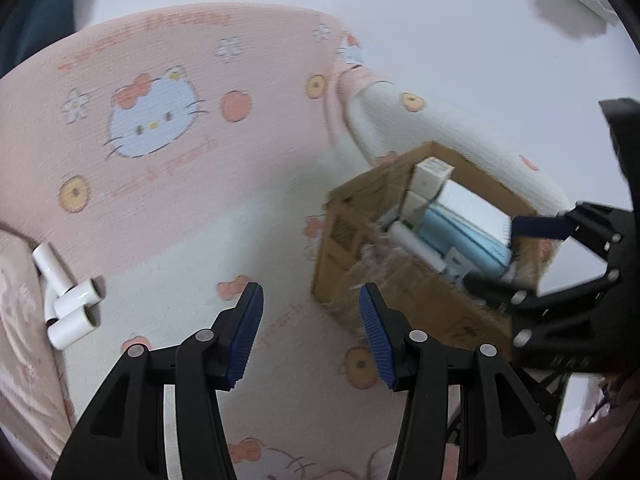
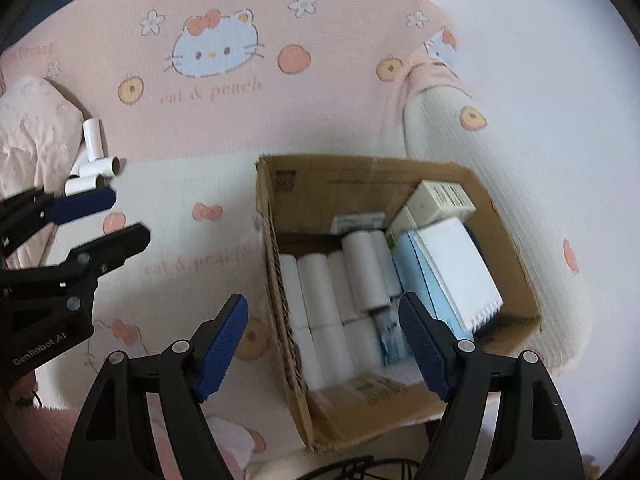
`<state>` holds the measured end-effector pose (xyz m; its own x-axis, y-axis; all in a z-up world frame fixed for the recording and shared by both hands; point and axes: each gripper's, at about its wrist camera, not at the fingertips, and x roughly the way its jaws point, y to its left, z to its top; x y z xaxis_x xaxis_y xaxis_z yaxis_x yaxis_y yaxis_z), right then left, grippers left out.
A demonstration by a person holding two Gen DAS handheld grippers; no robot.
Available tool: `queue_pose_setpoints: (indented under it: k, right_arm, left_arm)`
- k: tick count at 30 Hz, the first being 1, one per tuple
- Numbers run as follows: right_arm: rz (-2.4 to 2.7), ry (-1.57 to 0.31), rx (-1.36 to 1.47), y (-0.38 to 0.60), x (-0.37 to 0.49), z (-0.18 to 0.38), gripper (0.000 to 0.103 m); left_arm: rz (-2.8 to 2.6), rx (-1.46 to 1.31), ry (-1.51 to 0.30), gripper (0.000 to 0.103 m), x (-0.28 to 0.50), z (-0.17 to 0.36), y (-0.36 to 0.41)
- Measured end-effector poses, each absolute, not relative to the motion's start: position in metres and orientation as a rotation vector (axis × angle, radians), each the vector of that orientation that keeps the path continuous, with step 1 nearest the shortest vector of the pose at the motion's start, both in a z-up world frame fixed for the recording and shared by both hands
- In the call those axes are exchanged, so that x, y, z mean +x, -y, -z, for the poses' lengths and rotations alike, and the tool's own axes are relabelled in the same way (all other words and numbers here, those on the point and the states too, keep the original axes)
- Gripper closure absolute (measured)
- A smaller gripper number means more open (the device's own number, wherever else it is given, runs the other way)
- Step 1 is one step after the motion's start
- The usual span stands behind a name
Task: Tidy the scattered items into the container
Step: 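Withdraw both open tools up and away from the box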
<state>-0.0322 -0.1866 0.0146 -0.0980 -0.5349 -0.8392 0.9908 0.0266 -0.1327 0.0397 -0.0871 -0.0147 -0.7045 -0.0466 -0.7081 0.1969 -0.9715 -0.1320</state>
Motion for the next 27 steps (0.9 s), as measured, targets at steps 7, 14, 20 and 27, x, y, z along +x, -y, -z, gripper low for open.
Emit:
queue_pose_setpoints:
  k: [7,14,20,27]
  right_arm:
    - [1.523,-0.906,0.697,0.173,-0.050,-0.012,0.021]
    - [1.544,-0.858,0.714,0.160,-0.069,-0.017,0.015]
    - [1.551,-0.821,0.743,0.150,-0.081,-0.019,0.015]
    - [1.556,-0.807,0.744,0.145,-0.082,-0.021,0.014]
  left_arm:
    - [2.799,1.196,-0.192,0.038,0.027,0.005,0.054]
    - [2.799,1.165,-0.070,0.038,0.028,-0.002,0.028]
    - [2.810,1.148,-0.035,0.038,0.028,-0.006,0.015]
    - [2.785,1.150,0.000,0.038,0.028,-0.006,0.011]
